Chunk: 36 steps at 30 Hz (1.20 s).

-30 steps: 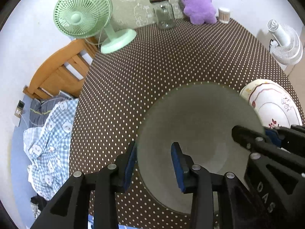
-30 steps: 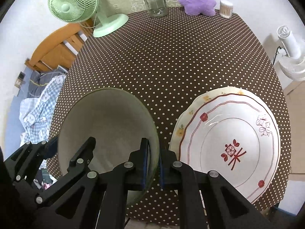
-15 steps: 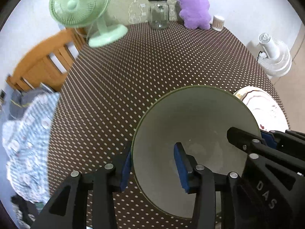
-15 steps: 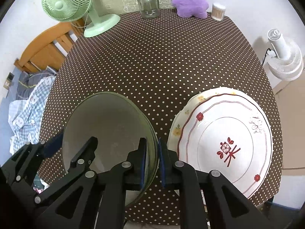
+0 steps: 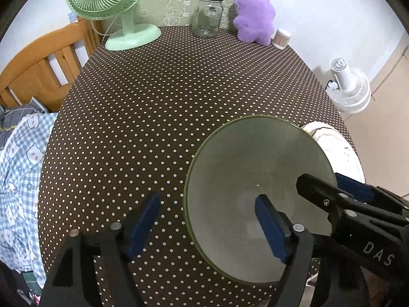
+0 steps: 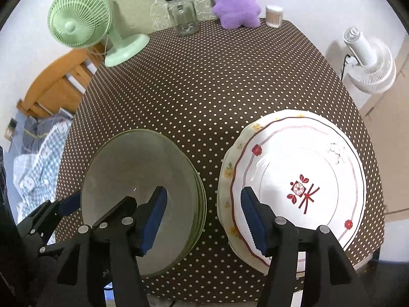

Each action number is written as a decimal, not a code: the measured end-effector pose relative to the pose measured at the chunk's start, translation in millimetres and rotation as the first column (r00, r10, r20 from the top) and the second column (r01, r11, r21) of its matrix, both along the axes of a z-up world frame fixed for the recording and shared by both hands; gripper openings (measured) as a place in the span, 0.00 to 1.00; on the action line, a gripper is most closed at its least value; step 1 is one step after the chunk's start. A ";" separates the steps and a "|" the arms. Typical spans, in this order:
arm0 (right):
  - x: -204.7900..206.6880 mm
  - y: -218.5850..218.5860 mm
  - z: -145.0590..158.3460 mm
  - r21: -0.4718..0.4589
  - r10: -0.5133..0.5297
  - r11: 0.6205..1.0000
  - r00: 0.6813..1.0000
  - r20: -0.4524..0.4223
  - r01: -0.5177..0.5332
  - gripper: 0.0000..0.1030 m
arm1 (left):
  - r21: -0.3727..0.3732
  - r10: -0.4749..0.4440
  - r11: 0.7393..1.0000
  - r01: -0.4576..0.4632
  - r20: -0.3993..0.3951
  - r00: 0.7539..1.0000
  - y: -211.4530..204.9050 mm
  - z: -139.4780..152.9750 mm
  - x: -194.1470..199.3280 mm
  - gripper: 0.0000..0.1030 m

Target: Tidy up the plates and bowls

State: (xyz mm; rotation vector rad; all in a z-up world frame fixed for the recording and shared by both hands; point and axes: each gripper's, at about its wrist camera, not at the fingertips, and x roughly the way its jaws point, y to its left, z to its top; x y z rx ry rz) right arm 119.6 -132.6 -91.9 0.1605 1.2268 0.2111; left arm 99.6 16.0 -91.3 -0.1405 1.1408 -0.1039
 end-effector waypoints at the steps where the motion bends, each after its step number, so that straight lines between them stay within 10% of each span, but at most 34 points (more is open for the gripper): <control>1: -1.7 -2.8 -0.4 0.013 -0.012 1.000 1.000 0.001 0.012 0.66 | -0.002 -0.005 1.000 0.005 0.003 1.000 0.2 0.5 -1.3 0.81; 20: 2.6 -11.6 -13.7 0.087 -0.058 0.994 0.998 -0.034 0.061 0.69 | 0.027 0.053 0.998 -0.053 -0.016 0.998 0.1 -6.4 7.4 0.83; 28: 10.4 7.5 -24.4 0.117 0.012 0.993 0.998 -0.060 -0.005 0.39 | 0.029 0.051 0.998 -0.050 -0.058 0.997 -2.7 -18.4 13.4 0.62; 36: 18.5 10.6 -42.1 0.176 0.017 0.984 0.991 -0.136 0.008 0.38 | 0.017 0.039 0.999 -0.038 -0.068 0.997 -4.9 -24.9 15.3 0.56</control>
